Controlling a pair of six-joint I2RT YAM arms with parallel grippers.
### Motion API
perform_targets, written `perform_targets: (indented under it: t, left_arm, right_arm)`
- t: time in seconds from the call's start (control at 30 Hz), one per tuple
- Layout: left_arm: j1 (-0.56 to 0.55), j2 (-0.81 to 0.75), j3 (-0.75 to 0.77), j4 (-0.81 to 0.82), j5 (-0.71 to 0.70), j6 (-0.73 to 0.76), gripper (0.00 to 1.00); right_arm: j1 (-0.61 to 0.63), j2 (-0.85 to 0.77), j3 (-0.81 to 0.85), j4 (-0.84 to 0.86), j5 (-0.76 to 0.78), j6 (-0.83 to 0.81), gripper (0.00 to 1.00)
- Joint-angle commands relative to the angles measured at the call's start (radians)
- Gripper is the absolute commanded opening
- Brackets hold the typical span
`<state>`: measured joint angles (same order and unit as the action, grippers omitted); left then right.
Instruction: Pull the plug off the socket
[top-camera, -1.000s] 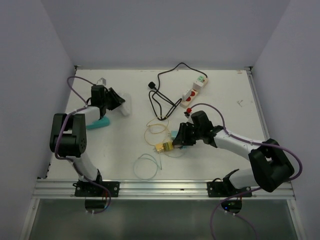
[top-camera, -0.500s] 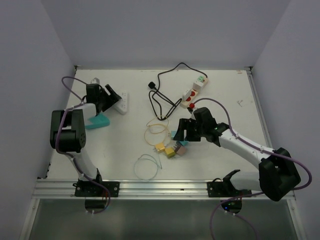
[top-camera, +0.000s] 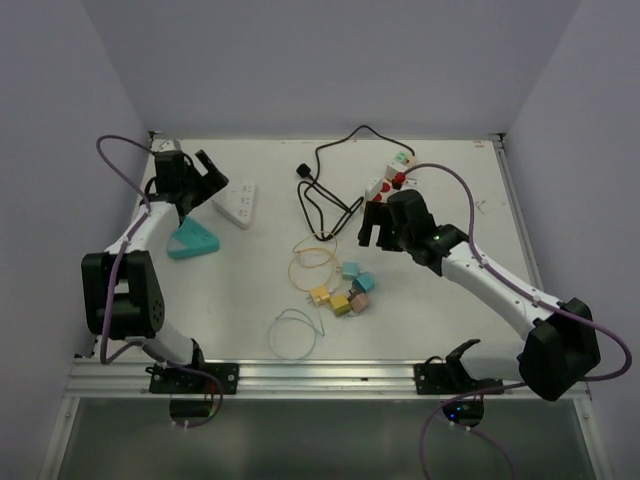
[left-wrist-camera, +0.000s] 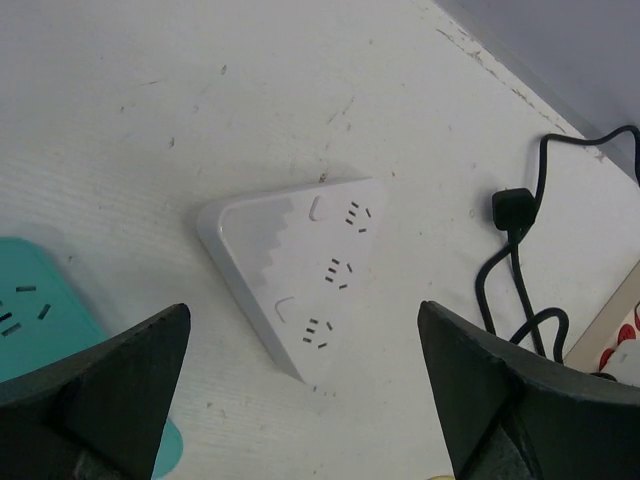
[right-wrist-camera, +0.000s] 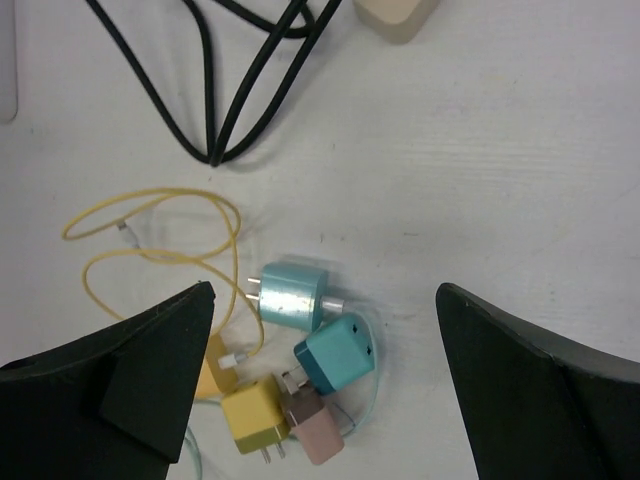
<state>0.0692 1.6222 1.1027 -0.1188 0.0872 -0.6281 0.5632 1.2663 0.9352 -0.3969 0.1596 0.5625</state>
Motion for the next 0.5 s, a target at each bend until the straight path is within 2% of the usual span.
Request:
perform_targets:
  t: [0.0,0.2,0.33,0.47]
  left_arm:
    - [-0.048,-0.14,-0.062,-0.099,-0.075,0.059,1.0]
    - [-0.155,-0.333,-0.206,-0.169,-0.141,0.186,1.0]
    - [-0.172,-0.458,-0.296,-0.174,-0.115,0.261,0.99]
    - [-0.175,-0.554,-0.398,-0.105,-0.119,0.288,0.98]
  right_arm:
    - [-0.006,0.076,0.1,-0.003,0.207,0.057,0.97]
    - [-0.031,0.24,0.279,-0.006,0.385,0.137,0.99]
    - [-0.065,0.415,0.443,-0.045,0.443,0.197,0.99]
    - [-0.1,0.565,0.585,-0.085,0.471,0.233,0.98]
